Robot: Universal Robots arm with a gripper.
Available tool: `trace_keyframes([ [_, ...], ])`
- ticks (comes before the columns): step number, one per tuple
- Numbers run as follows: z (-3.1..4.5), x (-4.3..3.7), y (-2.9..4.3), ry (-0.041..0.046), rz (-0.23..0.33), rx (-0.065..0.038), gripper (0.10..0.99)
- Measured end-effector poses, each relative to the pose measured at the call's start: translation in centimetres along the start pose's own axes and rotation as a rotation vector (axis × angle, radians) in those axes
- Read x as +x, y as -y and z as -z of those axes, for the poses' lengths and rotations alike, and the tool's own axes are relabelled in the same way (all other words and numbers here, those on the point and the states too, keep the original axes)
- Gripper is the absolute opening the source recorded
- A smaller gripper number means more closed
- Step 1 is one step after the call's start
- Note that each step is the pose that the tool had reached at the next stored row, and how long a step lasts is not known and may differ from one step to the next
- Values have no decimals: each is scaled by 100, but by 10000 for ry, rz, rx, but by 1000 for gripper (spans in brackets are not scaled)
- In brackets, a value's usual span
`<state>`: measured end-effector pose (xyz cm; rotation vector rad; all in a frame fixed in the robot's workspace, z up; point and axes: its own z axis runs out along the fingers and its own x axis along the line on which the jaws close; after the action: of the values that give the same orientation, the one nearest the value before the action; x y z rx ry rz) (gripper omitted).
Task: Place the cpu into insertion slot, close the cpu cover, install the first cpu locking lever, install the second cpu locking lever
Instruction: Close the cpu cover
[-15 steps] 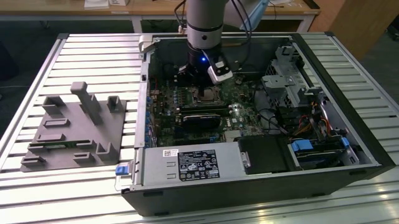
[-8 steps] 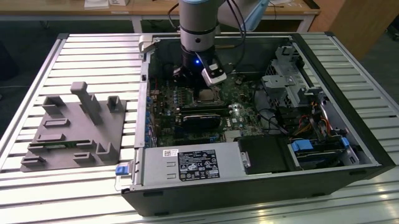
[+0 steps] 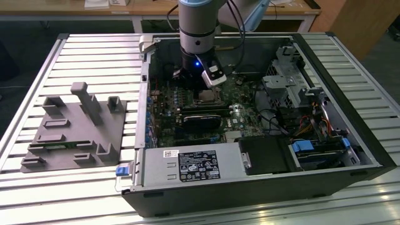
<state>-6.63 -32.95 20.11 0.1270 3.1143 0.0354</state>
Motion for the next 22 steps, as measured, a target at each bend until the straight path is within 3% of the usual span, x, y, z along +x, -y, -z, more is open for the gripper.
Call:
trace_keyframes([
  [10, -12, 0, 0, 1, 10, -3, 106],
  [19, 100, -2, -3, 1, 10, -2, 106],
  [22, 105, -8, -3, 2, 12, -5, 106],
])
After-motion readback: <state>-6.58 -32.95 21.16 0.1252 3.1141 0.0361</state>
